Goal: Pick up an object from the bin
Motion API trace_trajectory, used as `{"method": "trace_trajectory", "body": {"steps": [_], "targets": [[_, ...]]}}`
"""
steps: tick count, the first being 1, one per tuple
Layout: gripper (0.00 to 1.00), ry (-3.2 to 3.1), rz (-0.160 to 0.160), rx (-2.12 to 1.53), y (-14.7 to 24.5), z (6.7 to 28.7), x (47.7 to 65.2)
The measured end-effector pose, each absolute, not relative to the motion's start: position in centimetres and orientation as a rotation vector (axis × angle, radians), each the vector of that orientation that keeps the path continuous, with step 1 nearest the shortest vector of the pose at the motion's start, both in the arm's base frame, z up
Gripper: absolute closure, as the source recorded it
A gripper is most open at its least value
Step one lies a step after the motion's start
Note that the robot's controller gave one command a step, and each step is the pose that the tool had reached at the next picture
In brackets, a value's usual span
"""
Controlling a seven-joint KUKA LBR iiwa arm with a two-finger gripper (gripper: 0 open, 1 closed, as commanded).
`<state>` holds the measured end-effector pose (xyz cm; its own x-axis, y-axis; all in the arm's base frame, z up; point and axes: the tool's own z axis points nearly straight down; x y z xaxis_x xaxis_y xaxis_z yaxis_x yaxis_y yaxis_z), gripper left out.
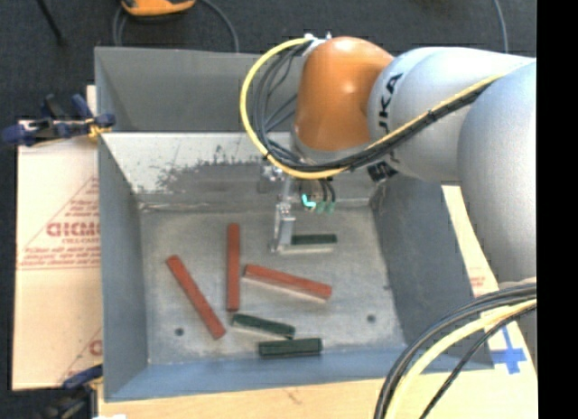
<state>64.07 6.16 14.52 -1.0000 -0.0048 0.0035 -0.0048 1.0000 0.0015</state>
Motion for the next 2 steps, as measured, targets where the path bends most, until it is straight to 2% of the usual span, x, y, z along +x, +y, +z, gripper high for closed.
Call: {"method": "trace_trajectory", "body": {"steps": [1, 2], "targets": [[0.0, -3.146, -0.003, 0.006, 6.2, 15.0, 64.3], [1.0, -3.145, -0.003, -0.005, 6.7, 7.1, 62.6]]}}
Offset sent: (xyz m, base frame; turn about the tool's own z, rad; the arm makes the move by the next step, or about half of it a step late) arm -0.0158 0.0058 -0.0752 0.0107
